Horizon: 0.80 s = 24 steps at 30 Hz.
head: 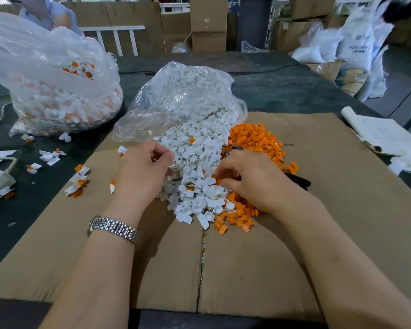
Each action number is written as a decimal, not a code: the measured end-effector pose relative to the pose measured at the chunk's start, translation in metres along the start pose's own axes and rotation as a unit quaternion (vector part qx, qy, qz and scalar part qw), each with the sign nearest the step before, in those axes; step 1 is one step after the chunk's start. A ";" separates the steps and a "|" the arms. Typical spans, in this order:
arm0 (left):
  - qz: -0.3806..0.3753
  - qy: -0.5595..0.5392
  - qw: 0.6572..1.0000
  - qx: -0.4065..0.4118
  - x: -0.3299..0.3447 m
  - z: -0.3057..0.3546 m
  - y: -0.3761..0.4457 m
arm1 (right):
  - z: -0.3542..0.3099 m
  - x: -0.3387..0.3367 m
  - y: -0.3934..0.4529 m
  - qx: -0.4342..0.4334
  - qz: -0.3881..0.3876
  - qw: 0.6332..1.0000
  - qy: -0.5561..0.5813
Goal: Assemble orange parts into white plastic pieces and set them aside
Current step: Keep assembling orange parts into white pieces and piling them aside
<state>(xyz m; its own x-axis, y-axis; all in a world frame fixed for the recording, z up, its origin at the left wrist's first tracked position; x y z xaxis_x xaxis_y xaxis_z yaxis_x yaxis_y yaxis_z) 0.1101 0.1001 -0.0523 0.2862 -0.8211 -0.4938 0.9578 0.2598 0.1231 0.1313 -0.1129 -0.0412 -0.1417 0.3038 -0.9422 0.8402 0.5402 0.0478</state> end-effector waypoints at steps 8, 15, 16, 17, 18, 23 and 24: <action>-0.174 -0.451 0.868 -0.116 0.012 0.015 -0.006 | 0.005 0.006 0.005 0.016 -0.009 0.998 -0.055; -0.231 -0.490 0.828 -0.144 0.016 0.016 -0.007 | 0.011 -0.001 0.001 0.005 0.068 0.998 0.009; -0.237 -0.497 0.821 -0.149 0.017 0.016 -0.008 | 0.012 -0.004 0.000 0.002 0.096 0.994 0.058; -0.243 -0.507 0.812 -0.154 0.018 0.015 -0.008 | 0.011 -0.006 -0.001 -0.005 0.114 0.987 0.109; -0.249 -0.517 0.803 -0.158 0.019 0.015 -0.008 | 0.009 -0.008 -0.001 -0.016 0.123 0.980 0.158; -0.251 -0.523 0.803 -0.140 0.020 0.015 -0.008 | 0.000 -0.010 -0.004 -0.053 0.155 0.949 0.268; -0.246 -0.522 0.805 -0.136 0.020 0.015 -0.007 | -0.001 -0.011 -0.004 -0.056 0.164 0.945 0.277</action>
<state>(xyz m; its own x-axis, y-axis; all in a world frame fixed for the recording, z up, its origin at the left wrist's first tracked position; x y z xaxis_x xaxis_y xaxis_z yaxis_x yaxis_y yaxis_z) 0.1094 0.0738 -0.0501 -0.1239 -0.8018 0.5846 0.9614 -0.2429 -0.1294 0.1295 -0.1176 -0.0313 -0.1613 0.8165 -0.5544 0.8297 0.4163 0.3718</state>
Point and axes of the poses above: each hand's wrist, its own y-axis towards the middle knuckle, its own x-axis out of the palm, z = x × y, the point moved 2 cm from there along y, towards the middle knuckle, and after that the axes turned 8 degrees about -z, right-handed, at the moved point
